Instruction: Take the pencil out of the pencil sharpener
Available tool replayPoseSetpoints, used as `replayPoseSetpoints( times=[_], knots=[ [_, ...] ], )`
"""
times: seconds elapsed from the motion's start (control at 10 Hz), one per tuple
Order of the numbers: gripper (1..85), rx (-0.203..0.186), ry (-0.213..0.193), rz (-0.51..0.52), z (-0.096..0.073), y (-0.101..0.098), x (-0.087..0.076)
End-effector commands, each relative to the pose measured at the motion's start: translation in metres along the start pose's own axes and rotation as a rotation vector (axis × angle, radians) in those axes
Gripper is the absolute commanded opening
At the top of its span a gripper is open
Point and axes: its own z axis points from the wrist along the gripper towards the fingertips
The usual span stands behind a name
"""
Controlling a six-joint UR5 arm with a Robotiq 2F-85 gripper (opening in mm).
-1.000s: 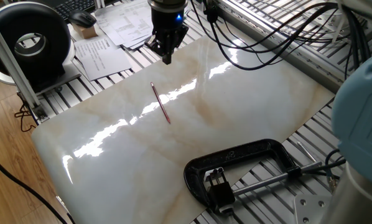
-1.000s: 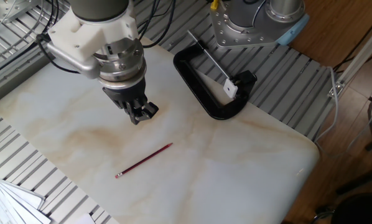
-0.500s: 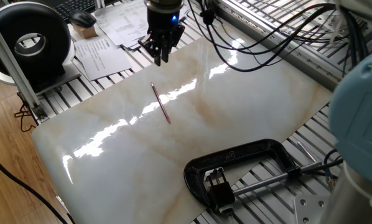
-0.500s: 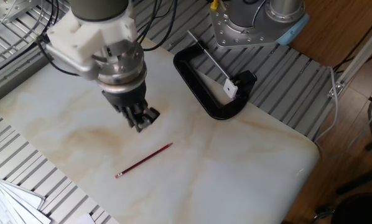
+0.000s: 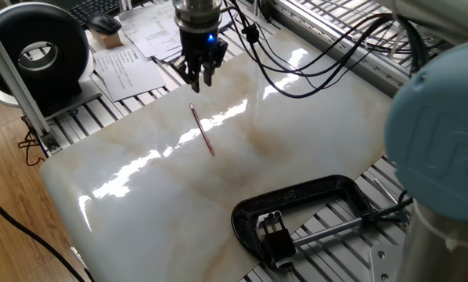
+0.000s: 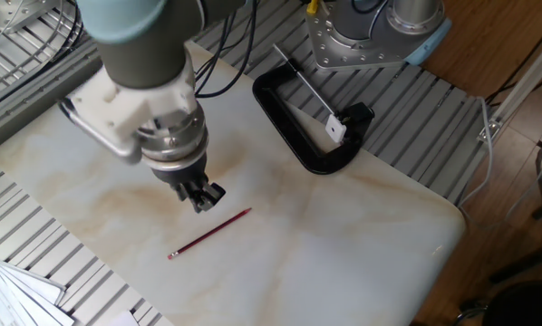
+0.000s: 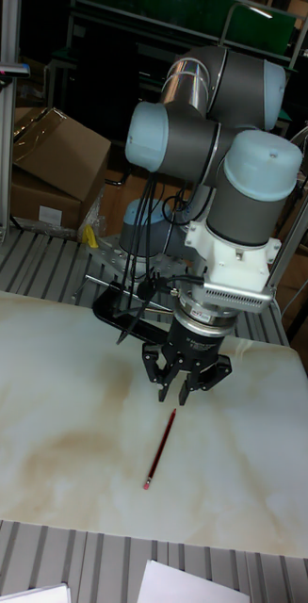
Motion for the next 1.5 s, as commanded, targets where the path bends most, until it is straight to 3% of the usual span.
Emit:
replayPoseSetpoints(
  times=[0.0,0.2,0.3,0.4,0.6,0.7,0.8,0.9,1.1,1.3,1.4],
  knots=[
    [33.3,-0.018,0.045,0.02,0.006,0.006,0.008],
    [34.7,-0.045,0.048,0.053,0.006,0.013,0.009],
    [35.0,-0.045,0.039,0.063,0.006,0.013,0.006],
    [36.0,-0.021,0.034,0.063,0.006,0.006,0.005],
    [36.0,0.027,0.026,0.089,0.047,-0.004,-0.011],
    [36.3,0.02,0.031,0.096,0.052,-0.003,-0.011],
    [36.3,0.009,0.043,0.093,0.034,0.001,-0.004],
    [36.3,-0.015,0.054,0.077,0.029,0.008,-0.001],
    [36.3,-0.085,0.034,0.04,0.028,0.026,-0.007],
    [36.3,-0.183,0.004,0.117,0.025,0.051,-0.017],
    [37.3,-0.177,-0.018,0.117,0.025,0.049,-0.022]
  ],
)
